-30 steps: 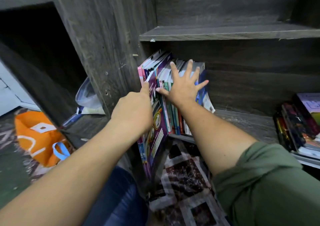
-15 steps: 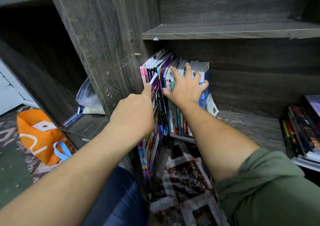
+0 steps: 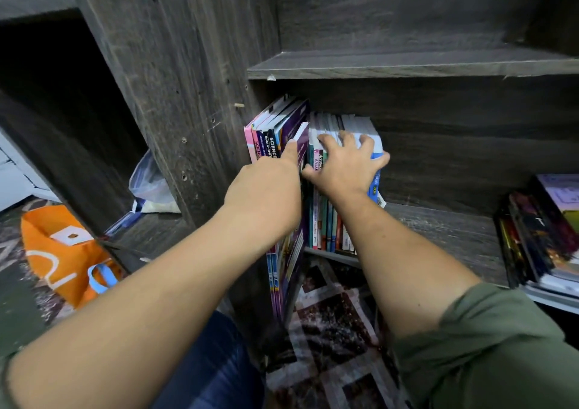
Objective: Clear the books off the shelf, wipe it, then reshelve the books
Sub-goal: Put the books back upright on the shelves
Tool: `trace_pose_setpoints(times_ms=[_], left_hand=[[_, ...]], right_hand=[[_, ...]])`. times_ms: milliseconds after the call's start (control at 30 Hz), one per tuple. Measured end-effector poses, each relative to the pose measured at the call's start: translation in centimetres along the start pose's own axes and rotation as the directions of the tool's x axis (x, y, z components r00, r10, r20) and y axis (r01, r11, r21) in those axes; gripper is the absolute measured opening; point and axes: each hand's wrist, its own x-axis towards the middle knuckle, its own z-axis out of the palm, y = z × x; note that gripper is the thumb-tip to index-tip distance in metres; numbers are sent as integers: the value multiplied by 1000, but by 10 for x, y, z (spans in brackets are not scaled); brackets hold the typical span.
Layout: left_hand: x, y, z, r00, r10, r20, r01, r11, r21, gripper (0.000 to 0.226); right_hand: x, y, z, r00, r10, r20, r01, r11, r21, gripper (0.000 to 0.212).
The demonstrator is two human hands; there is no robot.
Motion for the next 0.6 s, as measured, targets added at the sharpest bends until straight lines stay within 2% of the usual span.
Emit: trace_pose_setpoints(times_ms=[167, 400, 533, 600], left_hand=[[6, -2, 14, 996, 15, -89, -14, 1000, 2, 87], [35, -11, 17, 977, 50, -210, -55, 998, -22, 92], [77, -15, 35, 985, 48, -164, -66, 992, -104, 84], [91, -18, 52, 980, 15, -197, -43, 990, -135, 75]], right_hand=[[0, 1, -1, 1000, -3, 9, 3, 1000, 2, 68], [-1, 8, -1, 1000, -7, 3, 7, 1000, -7, 68], [-2, 6, -1, 1000, -17, 5, 17, 1000, -14, 69], [-1, 7, 1, 999, -31, 11, 31, 999, -23, 68]])
